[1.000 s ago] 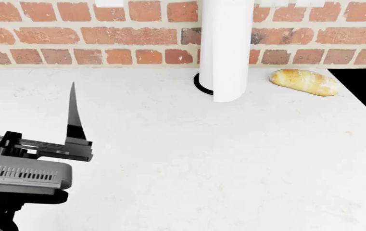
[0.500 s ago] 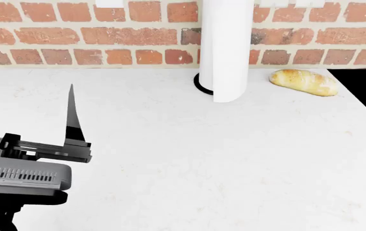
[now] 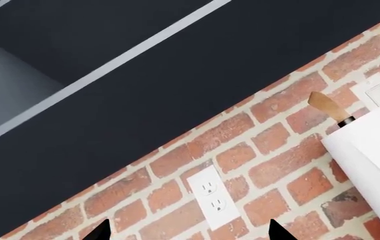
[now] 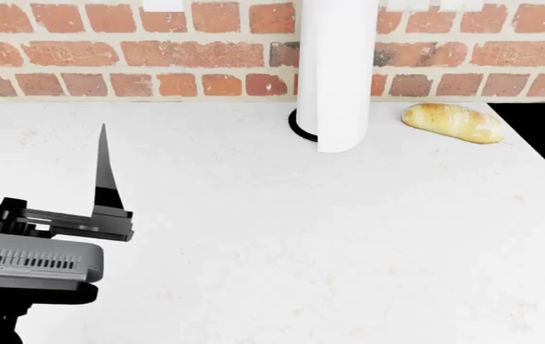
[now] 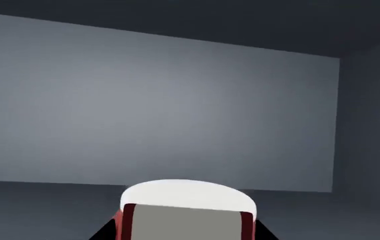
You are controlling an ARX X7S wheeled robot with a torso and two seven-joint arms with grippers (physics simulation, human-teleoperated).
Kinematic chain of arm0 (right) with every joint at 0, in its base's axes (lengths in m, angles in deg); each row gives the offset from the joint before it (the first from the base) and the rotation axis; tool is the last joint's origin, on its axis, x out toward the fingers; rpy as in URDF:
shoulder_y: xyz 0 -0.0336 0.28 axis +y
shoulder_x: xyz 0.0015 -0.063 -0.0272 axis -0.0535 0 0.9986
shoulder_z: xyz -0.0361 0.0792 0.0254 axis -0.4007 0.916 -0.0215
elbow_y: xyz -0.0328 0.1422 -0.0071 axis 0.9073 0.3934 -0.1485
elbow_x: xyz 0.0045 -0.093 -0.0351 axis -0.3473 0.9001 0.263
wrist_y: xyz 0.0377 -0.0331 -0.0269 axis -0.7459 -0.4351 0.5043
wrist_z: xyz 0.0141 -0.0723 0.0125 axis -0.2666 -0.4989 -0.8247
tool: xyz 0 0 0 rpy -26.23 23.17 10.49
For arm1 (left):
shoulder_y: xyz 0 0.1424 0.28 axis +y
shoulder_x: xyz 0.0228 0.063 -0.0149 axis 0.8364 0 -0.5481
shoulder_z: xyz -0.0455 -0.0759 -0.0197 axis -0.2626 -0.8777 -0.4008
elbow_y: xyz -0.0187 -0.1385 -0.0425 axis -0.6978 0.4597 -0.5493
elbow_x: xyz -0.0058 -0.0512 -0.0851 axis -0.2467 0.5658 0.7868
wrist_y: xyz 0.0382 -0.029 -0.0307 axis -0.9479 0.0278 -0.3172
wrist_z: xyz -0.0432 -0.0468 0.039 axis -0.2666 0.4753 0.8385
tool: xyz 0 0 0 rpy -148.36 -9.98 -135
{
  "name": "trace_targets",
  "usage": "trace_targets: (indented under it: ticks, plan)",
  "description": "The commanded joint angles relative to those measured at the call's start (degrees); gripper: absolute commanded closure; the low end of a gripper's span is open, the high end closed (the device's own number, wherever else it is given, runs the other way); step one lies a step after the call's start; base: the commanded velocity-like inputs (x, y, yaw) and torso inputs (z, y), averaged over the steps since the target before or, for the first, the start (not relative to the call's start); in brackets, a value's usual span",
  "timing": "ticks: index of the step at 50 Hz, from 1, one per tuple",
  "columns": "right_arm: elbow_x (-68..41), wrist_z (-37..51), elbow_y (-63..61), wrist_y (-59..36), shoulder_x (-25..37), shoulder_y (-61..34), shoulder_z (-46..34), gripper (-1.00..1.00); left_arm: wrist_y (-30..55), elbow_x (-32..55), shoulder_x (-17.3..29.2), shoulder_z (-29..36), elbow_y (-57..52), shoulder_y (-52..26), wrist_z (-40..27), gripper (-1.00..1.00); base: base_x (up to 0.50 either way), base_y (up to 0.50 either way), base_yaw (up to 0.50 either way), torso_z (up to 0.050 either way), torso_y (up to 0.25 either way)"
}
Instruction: A wet mug is on the counter and needs to be dried. Pick it up and place it upside down in the open cabinet.
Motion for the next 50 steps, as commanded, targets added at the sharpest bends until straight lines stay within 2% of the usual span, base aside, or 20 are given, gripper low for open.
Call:
trace_targets:
  ticks: [1,13,38,50]
  plan:
    - [-0.84,-0.26,3.50,-1.07,0.20,1.81,-1.63,-1.00,0.24,0.34,0.24,-0.48,-0.26,0.05,0.02,-1.00,0.00,0.00,0.00,0.000,0.000]
    - [-0.23,-0.69,3.50,-0.13,0.27,1.08,-1.37,-1.00,0.18,0.17,0.22,-0.60,-0.16,0.50,-0.11,-1.00,0.00,0.00,0.00,0.000,0.000]
    - [-2.61,-2.39,3.50,11.83,0.10,-0.61,-4.31,-1.00,-0.71,-0.22,-0.17,-0.50,0.85,1.29,0.02,-1.00,0.00,0.00,0.00,0.000,0.000]
    - [-3.35,-2.61,3.50,14.01,0.07,-1.35,-6.34,-1.00,-0.89,-0.44,-0.28,-0.43,1.03,1.60,0.07,-1.00,0.00,0.00,0.00,0.000,0.000]
